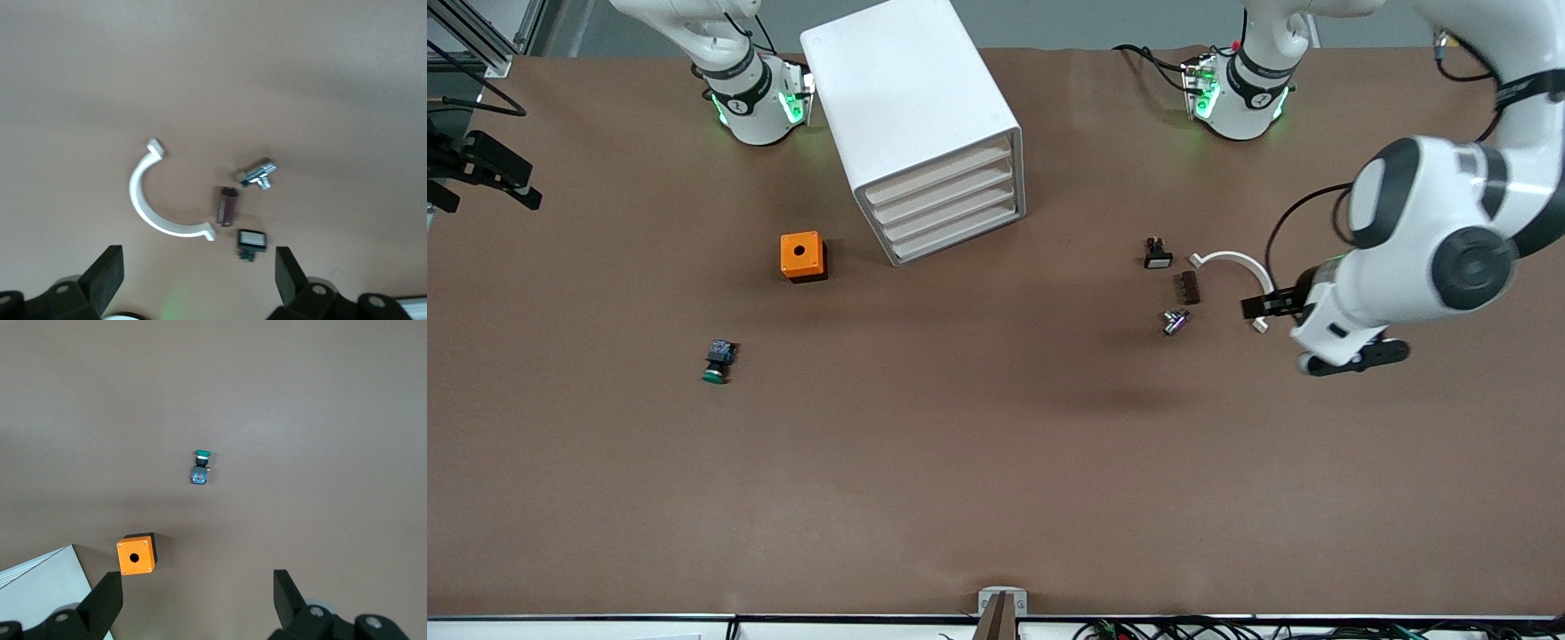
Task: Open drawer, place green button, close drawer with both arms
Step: 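Move the left gripper to the drawer while the right gripper reaches the button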
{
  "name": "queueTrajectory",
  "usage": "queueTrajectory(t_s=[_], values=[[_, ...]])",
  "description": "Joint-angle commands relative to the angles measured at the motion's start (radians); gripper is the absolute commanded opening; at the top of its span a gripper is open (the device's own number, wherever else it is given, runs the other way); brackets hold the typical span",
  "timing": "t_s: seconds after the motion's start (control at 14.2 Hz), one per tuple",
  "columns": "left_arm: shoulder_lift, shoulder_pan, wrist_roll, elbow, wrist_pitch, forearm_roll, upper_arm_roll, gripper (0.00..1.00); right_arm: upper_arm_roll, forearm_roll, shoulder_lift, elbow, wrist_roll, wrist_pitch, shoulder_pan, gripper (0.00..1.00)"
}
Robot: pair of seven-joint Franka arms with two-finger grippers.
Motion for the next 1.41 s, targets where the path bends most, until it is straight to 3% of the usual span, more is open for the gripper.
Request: queueTrajectory(t_s=[0.0,0.21,0.56,0.92,1.2,1.34], values=[[0.067,-0.033,-0.155,0.068,-0.003,-0.106,0.001,1.00,0.004,0.012,-0.010,0.005,0.004,-0.015,-0.005,1.00],[0.121,-0.051,-0.333,0.091,-0.008,-0.312,-0.010,1.00,0.004,0.012,0.045,0.015,-0.007,-0.017,-0.004,1.00],[0.216,-0.149,-0.686,0.140,-0.006,-0.398,-0.024,1.00,0.004,0.012,0.189,0.062,-0.010,-0.006,-0.010,1.00],[0.341,-0.151,-1.091,0.210,-0.014,-0.521,-0.065,1.00,0.004,0.007,0.280,0.064,-0.010,0.037,-0.005,1.00],[0.405,-0.175,-1.303,0.237,-0.041,-0.619,-0.093,1.00,0.006,0.018,0.320,-0.065,0.008,0.245,-0.002,1.00],[0.431,-0.195,-1.386,0.259,-0.049,-0.624,-0.097,1.00,0.006,0.082,0.314,-0.177,0.039,0.369,-0.002,1.00]])
